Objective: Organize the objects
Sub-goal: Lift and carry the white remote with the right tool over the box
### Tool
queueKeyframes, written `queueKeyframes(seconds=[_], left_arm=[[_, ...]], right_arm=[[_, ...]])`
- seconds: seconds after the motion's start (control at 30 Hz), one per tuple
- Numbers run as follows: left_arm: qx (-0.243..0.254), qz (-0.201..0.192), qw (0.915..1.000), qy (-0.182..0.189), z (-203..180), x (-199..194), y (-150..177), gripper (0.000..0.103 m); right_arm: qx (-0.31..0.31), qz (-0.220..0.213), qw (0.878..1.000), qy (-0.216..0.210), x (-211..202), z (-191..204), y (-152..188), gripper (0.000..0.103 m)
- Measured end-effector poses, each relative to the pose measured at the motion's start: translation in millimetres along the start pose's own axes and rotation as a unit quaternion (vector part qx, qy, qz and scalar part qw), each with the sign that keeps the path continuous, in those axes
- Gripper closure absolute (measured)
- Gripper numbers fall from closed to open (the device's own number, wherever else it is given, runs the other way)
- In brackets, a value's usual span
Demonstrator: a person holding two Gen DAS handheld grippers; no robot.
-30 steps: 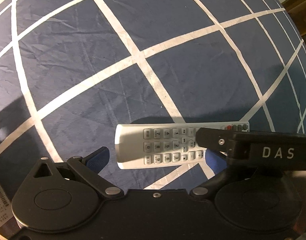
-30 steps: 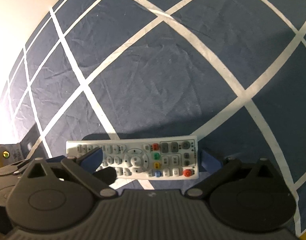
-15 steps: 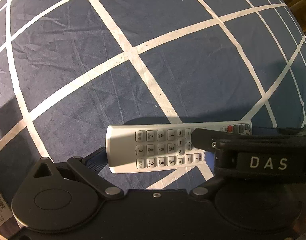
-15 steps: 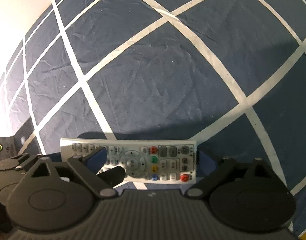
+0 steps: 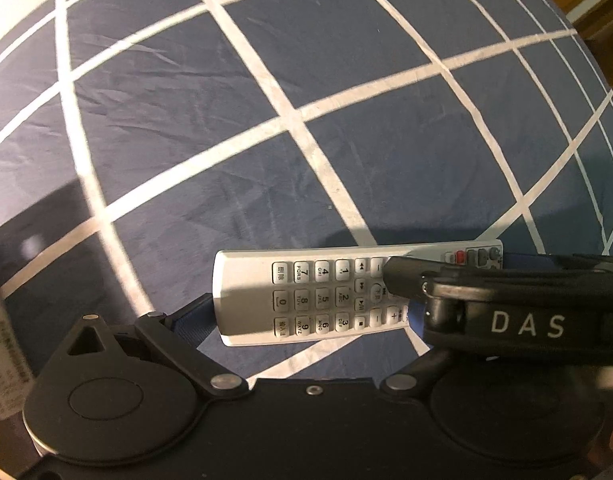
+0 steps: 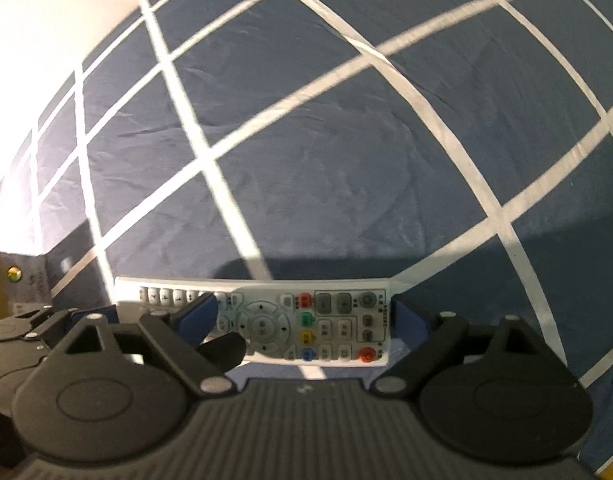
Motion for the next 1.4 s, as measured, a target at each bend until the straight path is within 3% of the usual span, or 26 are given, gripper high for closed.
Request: queueKeyframes(seconds=[0.43, 1.4], left_arm=[[-0.07, -0.055, 0.9956, -0.028, 52.4, -72.1, 42.8, 0.003], [-0.187, -0.128, 0.972, -0.063, 255.1, -189.2, 173.5, 0.003]], right_arm=[[-0.085, -0.021, 0.996, -0.027, -36.6, 88.7, 34.1, 0.011], [-0.218, -0.044, 0.973, -0.059, -53.6, 337.8, 152.4, 0.011]])
Point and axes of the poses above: each gripper's, at about its wrist camera, not at the fingertips, and x roughly the way its jaws point, z to its left, y to its underside, the point moved 6 cm from there along x, roughly the way its jaws point, and after that the axes turned 3 degrees about x, right-handed, at the moved point
